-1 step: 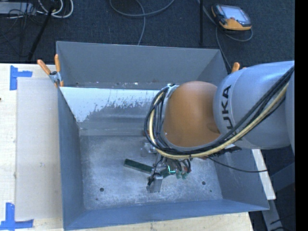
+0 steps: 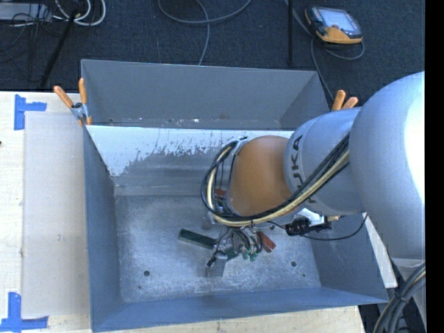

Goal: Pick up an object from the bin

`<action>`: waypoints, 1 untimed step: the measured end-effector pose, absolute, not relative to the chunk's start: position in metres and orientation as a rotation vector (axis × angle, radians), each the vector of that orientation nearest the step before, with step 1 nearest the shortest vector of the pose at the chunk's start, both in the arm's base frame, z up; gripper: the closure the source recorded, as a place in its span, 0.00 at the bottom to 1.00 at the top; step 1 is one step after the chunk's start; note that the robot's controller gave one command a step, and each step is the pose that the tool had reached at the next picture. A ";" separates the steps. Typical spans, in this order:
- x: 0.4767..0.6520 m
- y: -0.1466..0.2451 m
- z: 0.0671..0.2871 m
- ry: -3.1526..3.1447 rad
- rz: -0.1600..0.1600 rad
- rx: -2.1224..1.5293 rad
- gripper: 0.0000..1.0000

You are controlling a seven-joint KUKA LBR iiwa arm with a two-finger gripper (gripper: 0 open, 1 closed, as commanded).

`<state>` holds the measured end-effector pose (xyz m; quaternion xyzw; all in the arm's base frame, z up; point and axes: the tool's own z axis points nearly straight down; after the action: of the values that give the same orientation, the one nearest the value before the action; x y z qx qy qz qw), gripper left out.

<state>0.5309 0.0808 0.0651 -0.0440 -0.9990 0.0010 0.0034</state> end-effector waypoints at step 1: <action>0.531 0.081 0.065 -3.138 -0.001 -0.140 0.00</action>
Offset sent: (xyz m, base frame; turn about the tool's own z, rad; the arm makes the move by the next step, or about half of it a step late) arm 0.0000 0.0000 0.0000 0.0000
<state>0.5310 0.0811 0.0649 -0.0447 -0.9990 -0.0002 0.0003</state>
